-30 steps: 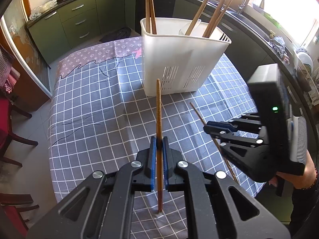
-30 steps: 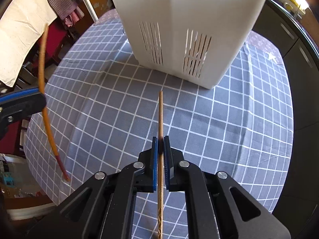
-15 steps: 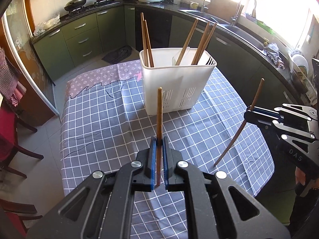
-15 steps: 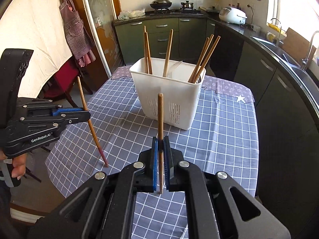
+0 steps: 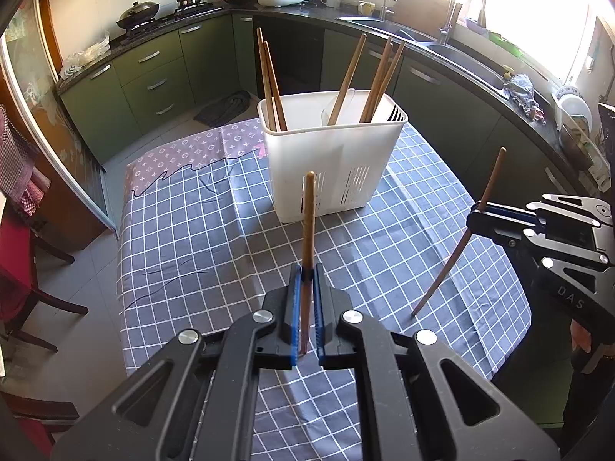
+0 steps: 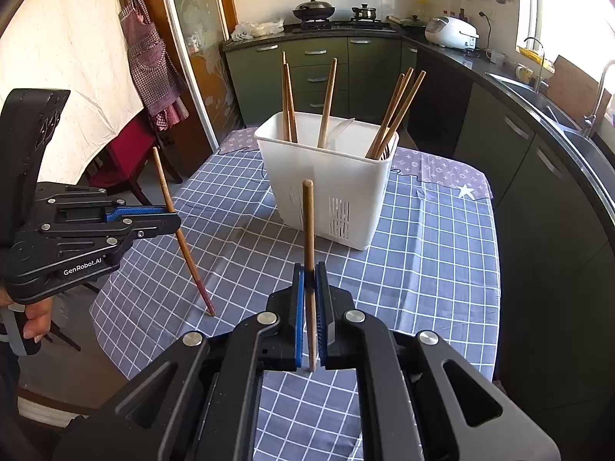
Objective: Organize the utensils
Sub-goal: 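Carry both upright chopsticks over the white holder with both tools, then lower both chopsticks into the white holder and open both tools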
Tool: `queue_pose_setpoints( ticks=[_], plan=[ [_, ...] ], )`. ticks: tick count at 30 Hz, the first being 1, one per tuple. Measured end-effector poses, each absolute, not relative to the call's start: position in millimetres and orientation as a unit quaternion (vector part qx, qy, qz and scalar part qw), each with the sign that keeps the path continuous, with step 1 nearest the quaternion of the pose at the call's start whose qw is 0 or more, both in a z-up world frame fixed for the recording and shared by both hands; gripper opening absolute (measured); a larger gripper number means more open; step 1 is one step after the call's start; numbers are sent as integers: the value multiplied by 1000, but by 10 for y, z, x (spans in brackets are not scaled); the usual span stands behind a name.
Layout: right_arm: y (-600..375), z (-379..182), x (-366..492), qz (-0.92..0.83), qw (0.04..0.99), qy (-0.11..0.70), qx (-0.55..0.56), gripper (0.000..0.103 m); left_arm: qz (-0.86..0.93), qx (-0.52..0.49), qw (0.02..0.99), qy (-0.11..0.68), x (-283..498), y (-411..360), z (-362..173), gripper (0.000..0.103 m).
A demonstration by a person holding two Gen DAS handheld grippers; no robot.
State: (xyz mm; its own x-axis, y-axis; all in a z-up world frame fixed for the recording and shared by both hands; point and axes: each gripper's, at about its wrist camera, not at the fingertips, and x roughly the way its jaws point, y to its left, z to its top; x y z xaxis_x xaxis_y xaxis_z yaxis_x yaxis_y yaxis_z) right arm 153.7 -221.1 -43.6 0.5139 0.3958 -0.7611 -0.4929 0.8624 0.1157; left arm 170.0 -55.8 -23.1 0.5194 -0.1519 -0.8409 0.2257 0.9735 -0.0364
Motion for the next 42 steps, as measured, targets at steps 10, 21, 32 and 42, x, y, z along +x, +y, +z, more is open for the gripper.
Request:
queue_pose_setpoints(
  ticks=[10, 21, 32, 42],
  plan=[
    [-2230, -370, 1542, 264, 870, 414, -50, 6, -115, 39, 869, 479, 1701, -558, -219, 6],
    [-2254, -56, 1554, 275, 878, 390, -42, 6, -118, 39, 878, 463, 1747, -549, 4, 6],
    [-2332, 781, 1576, 286, 899, 330, -36, 6, -133, 32, 894, 427, 1923, -609, 732, 6],
    [-2438, 1416, 1968, 265, 922, 282, -8, 6, -128, 25, 927, 351, 2184, -684, 1500, 6]
  ],
)
